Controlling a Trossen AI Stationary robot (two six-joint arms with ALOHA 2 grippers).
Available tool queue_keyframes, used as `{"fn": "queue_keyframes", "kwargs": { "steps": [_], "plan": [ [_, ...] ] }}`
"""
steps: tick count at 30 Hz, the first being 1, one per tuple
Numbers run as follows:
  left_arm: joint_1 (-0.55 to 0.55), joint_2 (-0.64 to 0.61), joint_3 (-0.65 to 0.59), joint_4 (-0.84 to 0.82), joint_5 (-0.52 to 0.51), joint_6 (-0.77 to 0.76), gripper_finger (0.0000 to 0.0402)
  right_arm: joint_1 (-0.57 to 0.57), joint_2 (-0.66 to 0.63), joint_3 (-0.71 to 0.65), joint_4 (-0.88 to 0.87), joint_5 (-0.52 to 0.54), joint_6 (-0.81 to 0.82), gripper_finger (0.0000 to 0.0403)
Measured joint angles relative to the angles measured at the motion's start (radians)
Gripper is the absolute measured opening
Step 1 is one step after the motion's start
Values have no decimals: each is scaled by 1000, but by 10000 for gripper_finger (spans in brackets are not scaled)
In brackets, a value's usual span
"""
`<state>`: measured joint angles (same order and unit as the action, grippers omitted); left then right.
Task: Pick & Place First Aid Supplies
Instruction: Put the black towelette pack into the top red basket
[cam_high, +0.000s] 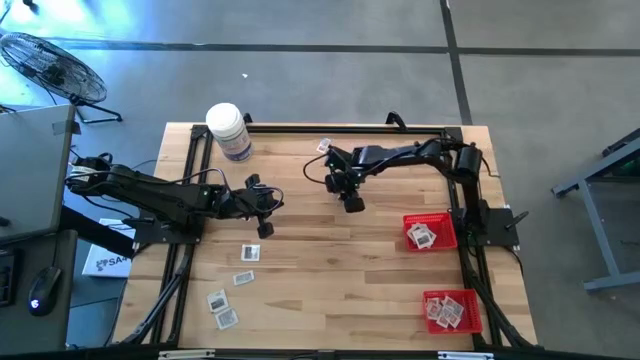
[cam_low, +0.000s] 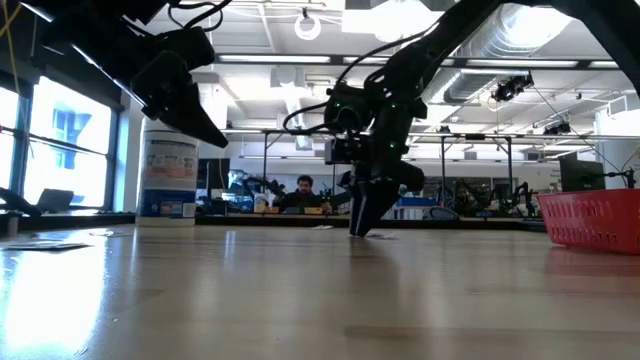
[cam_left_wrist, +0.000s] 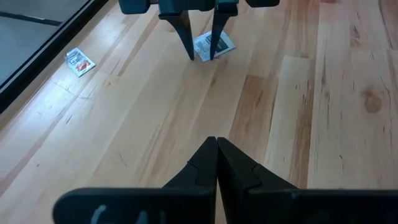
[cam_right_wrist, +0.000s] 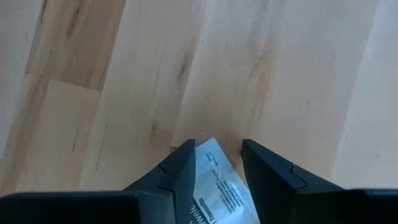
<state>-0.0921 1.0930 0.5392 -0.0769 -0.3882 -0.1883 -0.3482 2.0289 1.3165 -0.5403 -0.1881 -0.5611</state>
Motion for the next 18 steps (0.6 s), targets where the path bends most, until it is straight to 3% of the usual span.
{"fn": "queue_keyframes", "kwargs": {
  "steps": [8,18],
  "plan": [
    [0,0,0,0,-18,0,0,-3,8,-6,-3,65,-24,114],
    [0,0,0,0,-23,0,0,-27,18,-68,66,96,104,16]
  ]
}}
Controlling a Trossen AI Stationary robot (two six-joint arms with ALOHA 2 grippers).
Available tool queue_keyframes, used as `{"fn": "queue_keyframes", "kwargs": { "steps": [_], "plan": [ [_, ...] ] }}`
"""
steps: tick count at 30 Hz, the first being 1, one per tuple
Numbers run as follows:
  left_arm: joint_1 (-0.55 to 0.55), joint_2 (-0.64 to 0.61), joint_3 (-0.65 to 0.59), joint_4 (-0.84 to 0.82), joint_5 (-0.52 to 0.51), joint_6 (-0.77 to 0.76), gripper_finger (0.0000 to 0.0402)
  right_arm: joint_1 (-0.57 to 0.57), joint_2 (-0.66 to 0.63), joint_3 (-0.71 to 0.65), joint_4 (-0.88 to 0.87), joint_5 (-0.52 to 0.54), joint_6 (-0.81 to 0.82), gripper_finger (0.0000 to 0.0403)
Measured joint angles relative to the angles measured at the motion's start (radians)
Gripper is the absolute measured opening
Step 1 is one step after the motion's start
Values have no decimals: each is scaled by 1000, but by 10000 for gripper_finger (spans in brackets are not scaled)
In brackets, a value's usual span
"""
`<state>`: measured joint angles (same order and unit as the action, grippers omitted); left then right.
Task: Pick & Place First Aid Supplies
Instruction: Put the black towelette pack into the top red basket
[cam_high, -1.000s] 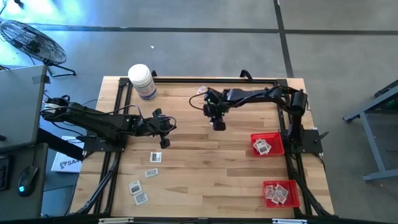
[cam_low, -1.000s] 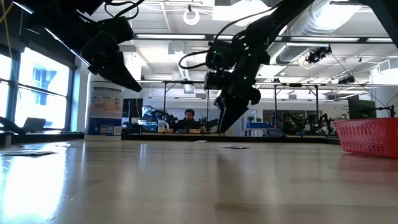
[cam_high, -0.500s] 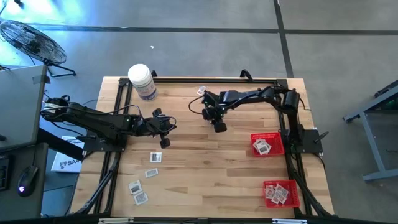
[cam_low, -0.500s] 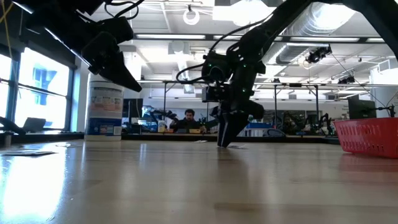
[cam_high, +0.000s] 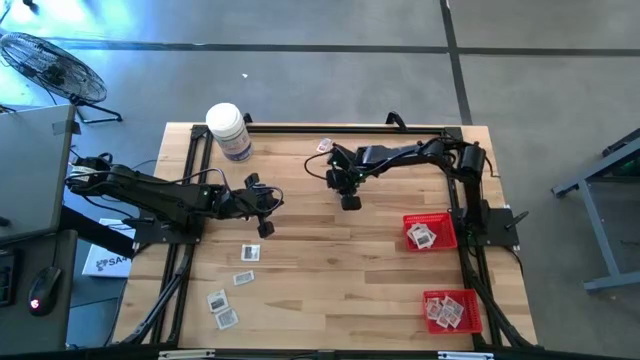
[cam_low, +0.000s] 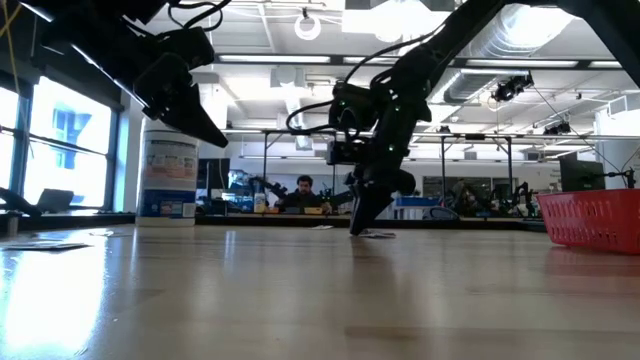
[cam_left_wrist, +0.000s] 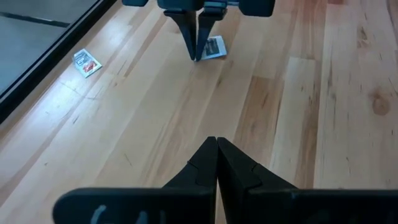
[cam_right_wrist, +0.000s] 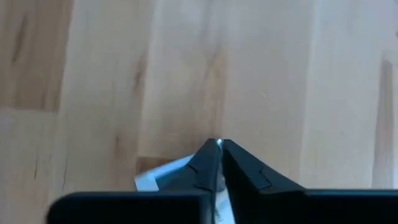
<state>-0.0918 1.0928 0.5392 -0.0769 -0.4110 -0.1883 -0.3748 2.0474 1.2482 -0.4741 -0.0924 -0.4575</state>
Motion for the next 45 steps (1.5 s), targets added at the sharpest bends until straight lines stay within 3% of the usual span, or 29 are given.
{"fn": "queue_keyframes", "kwargs": {
  "steps": [8,14,23,31,36,45],
  "plan": [
    [0,0,0,0,0,0,0,14,-43,-9,65,22,105,3],
    [0,0,0,0,13,-1,0,54,-177,-9,21,61,205,2],
    [0,0,0,0,16,-1,0,230,-446,-23,-275,90,405,1],
    [0,0,0,7,17,-1,0,420,-762,-253,-397,104,718,1],
    [0,0,0,42,17,-1,0,502,-931,-459,-422,101,792,1],
    [0,0,0,86,19,-4,0,519,-991,-683,-382,61,847,1]
  ]
}}
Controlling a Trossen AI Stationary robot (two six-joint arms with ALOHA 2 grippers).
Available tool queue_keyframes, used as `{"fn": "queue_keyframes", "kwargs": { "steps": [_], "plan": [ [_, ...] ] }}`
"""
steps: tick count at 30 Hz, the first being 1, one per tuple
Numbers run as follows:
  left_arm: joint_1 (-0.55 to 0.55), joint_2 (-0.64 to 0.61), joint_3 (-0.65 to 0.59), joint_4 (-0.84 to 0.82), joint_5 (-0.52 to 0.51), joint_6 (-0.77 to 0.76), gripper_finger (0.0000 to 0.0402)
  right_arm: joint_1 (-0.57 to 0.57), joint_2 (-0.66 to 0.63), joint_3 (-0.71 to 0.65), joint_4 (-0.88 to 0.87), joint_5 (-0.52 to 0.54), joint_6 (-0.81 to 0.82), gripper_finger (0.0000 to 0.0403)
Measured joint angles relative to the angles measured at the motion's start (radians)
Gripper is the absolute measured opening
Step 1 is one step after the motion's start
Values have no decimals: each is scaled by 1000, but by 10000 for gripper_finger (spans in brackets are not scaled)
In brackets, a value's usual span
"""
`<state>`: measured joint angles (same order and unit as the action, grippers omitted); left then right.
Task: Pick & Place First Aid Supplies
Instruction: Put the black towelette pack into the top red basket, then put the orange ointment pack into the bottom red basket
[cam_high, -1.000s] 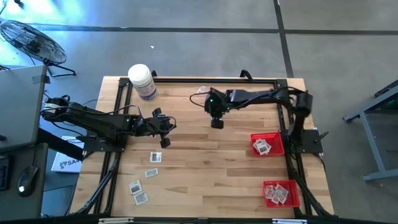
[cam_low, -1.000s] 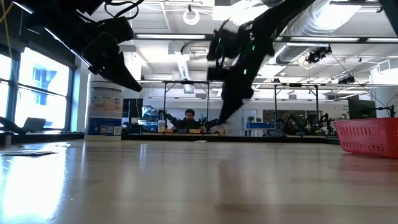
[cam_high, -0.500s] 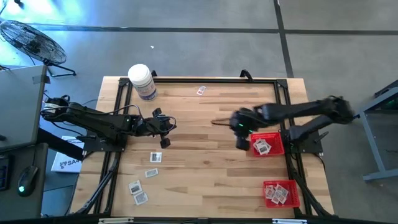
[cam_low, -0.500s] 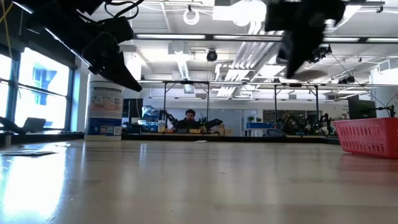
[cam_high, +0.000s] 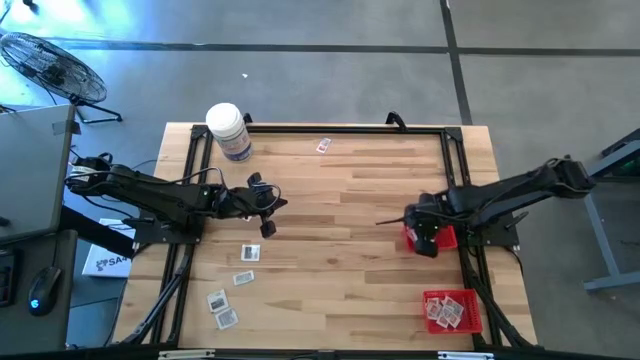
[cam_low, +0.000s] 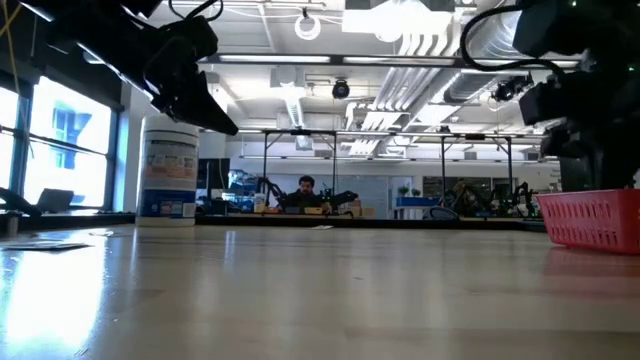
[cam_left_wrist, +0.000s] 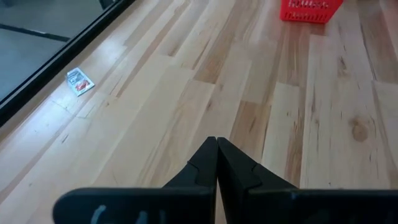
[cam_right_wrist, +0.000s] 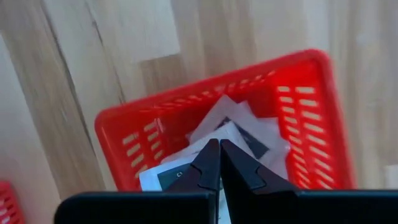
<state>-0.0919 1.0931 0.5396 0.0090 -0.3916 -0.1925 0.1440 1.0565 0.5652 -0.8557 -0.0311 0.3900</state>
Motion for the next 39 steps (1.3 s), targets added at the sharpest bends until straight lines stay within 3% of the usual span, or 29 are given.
{"fn": "queue_keyframes", "kwargs": {
  "steps": [7,14,20,25,30,34,39],
  "plan": [
    [0,0,0,0,0,0,0,-6,5,9,5,4,22,33],
    [0,0,0,0,-1,0,0,-75,5,196,-76,46,-43,80],
    [0,0,0,0,-2,1,0,-192,58,329,203,174,-147,100],
    [0,0,0,-4,-2,2,0,-318,234,376,450,154,-210,109],
    [0,0,0,-5,19,4,0,-439,505,476,573,67,-301,110],
    [0,0,0,-18,20,4,0,-507,734,650,546,1,-483,110],
    [0,0,0,-39,20,4,0,-598,968,912,425,-5,-630,111]
  ]
}}
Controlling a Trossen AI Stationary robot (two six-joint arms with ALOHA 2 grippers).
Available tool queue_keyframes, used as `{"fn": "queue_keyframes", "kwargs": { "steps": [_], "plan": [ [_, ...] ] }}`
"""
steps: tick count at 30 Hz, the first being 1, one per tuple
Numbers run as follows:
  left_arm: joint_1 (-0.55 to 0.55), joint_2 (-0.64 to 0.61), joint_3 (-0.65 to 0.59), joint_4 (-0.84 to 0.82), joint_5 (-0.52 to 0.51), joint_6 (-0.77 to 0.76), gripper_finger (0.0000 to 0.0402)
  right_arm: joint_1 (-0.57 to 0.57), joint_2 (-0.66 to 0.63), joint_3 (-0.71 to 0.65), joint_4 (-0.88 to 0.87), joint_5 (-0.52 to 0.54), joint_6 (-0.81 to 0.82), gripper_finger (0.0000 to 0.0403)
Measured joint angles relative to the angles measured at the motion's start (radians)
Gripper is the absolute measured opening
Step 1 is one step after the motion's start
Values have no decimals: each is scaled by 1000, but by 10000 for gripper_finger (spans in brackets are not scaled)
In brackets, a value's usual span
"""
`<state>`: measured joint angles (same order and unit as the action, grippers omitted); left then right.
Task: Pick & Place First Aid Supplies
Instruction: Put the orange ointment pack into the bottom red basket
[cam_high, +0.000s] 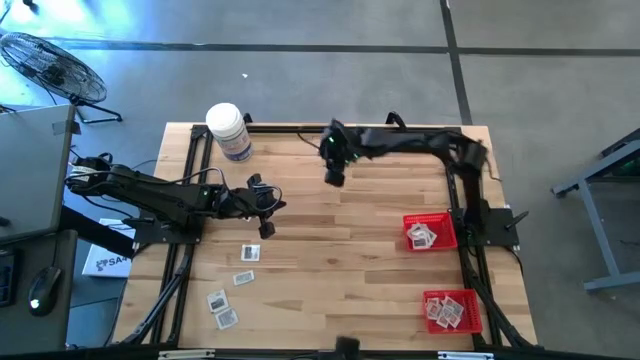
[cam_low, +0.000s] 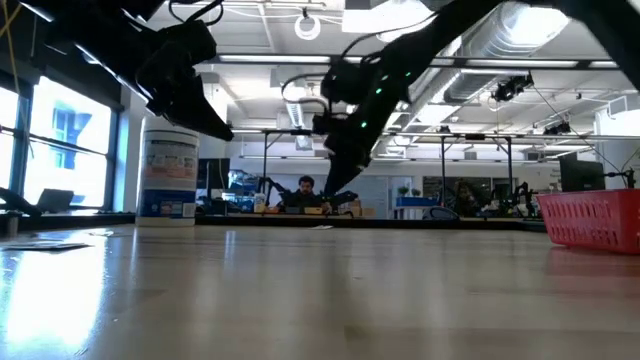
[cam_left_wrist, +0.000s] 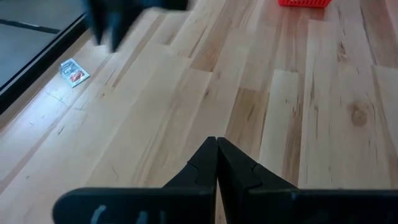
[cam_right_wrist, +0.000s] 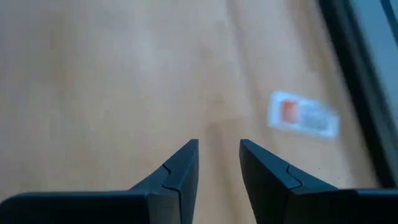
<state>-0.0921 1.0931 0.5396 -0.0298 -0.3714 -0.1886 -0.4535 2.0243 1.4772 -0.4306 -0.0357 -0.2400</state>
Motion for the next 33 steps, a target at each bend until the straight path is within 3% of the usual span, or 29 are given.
{"fn": "queue_keyframes", "kwargs": {
  "steps": [7,13,26,33],
  "plan": [
    [0,0,0,-14,0,0,0,-115,233,300,-73,-127,-26,110],
    [0,0,0,-32,0,0,0,-172,353,455,-253,-226,8,110],
    [0,0,0,-32,-5,0,0,-196,355,451,-278,-252,-197,110],
    [0,0,0,-31,-6,0,0,-240,360,422,-155,-267,-188,110]
  ]
}}
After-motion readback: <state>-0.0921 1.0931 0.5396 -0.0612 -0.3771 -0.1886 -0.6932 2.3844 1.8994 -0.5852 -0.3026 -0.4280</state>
